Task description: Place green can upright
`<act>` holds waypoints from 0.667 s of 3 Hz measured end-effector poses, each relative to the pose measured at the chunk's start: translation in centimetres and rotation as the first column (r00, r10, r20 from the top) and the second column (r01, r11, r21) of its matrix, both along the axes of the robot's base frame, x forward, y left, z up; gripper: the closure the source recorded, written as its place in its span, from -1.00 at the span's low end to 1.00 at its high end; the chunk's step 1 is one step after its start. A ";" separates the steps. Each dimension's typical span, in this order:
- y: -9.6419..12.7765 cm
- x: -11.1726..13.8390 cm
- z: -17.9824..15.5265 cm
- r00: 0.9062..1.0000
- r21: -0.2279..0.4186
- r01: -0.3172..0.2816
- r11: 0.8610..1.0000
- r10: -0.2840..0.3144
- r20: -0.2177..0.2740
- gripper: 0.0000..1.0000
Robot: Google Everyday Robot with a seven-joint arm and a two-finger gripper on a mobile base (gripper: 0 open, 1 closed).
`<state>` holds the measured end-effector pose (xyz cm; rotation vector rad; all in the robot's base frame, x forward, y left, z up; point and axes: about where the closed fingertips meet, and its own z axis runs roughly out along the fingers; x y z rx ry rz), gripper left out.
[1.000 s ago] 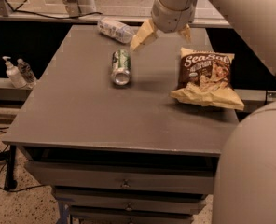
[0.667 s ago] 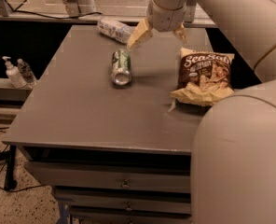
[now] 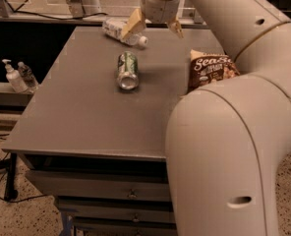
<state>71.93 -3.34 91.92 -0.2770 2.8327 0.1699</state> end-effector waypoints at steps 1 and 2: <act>2.5 0.8 1.0 1.000 0.037 -0.017 0.999 0.016 0.024 -1.00; 5.1 0.9 1.2 0.999 0.044 -0.020 0.999 0.018 0.034 -1.00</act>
Offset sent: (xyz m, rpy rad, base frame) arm -0.0043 0.0791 0.0078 0.0271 -0.0151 0.0125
